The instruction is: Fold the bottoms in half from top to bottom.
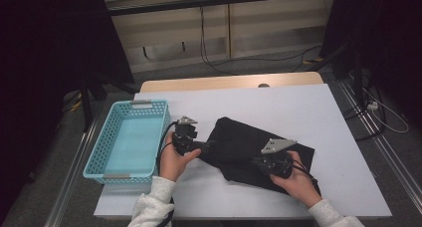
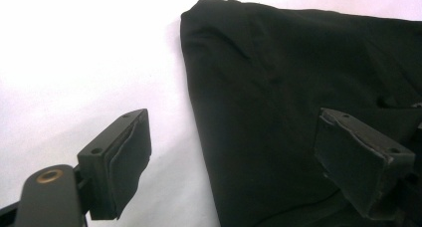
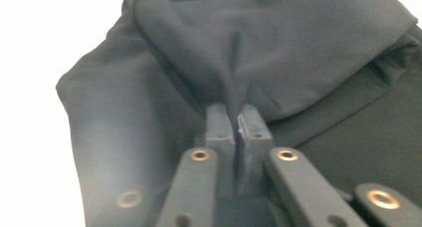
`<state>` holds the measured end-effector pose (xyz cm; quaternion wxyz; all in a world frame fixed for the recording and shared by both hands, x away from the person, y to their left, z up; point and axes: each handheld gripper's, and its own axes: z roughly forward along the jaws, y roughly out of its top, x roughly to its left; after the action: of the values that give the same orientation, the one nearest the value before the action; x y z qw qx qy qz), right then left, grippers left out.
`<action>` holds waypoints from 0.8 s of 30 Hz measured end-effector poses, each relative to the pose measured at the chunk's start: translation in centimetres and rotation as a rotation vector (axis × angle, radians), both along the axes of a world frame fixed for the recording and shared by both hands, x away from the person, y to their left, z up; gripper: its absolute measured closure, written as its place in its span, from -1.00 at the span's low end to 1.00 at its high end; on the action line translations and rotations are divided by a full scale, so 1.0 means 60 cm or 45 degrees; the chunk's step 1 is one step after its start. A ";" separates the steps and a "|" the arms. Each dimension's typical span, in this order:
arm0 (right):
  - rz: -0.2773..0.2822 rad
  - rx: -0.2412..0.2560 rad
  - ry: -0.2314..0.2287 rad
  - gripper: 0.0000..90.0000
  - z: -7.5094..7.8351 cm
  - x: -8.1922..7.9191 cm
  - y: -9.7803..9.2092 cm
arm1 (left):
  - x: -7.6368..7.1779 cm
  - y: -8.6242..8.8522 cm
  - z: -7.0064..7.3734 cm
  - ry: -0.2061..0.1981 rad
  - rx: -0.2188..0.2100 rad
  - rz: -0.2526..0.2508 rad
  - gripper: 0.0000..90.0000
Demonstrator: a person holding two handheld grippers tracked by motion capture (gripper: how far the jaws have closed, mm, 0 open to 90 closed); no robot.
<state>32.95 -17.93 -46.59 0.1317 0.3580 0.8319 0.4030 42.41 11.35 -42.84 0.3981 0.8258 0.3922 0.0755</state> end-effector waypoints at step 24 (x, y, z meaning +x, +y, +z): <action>-0.001 0.076 -0.037 0.97 0.033 -0.016 -0.027 | 0.000 0.006 0.005 -0.007 -0.014 0.024 -0.67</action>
<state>31.96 -19.55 -44.63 0.1333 0.3564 0.8173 0.4327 42.38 11.69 -42.54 0.4031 0.8197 0.3991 0.0794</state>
